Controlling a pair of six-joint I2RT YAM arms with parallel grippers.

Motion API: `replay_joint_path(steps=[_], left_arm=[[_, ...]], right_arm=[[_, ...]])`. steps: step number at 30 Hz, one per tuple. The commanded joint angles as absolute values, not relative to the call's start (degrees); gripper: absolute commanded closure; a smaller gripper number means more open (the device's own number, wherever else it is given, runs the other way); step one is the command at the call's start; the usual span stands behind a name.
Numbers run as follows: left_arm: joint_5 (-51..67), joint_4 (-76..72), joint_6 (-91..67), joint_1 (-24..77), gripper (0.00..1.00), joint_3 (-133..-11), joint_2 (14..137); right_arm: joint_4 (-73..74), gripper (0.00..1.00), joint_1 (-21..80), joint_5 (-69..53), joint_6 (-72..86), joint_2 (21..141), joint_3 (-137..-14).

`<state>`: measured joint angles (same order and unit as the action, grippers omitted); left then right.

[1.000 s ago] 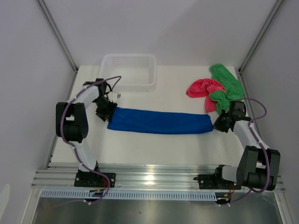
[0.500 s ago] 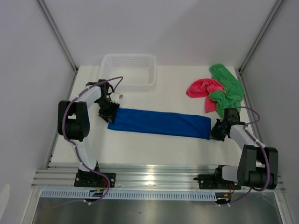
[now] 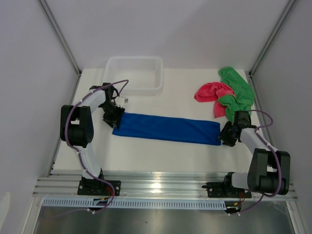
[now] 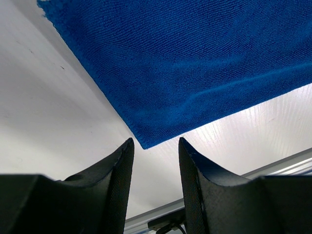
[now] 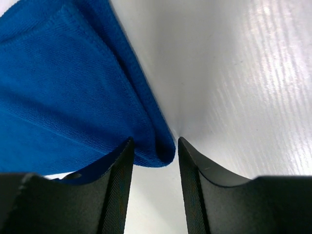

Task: Roll the towels
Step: Fold the towel

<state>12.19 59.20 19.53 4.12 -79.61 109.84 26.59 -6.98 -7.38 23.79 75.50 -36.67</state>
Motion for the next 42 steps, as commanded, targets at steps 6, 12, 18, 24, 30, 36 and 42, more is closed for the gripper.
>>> replay_joint_path(steps=[6,12,18,24,30,36,42], left_arm=[[12.39,58.62,20.21,4.22,0.55,-80.07,109.69],[12.39,58.54,20.39,4.22,0.55,-79.98,110.04],[12.48,58.54,20.57,4.22,0.55,-79.89,109.95],[12.66,58.36,20.39,4.22,0.55,-79.72,109.60],[13.01,58.45,20.39,4.22,0.54,-79.72,109.51],[13.53,58.80,20.57,4.13,0.54,-80.24,108.55],[14.33,59.94,20.48,4.13,0.54,-81.47,107.40]], right_arm=[[29.53,0.51,-7.03,-5.09,25.13,72.51,-38.15],[24.18,0.49,-6.77,-8.79,28.65,74.35,-34.28],[20.74,0.51,-6.77,-9.23,29.62,78.39,-33.31],[20.22,0.80,-7.03,-8.26,30.41,77.00,-32.26],[20.04,1.00,-7.21,-9.14,30.06,75.50,-34.18],[23.55,1.00,-7.91,-8.35,27.78,72.51,-38.58],[28.56,1.00,-10.28,-7.47,23.21,69.53,-42.97]])
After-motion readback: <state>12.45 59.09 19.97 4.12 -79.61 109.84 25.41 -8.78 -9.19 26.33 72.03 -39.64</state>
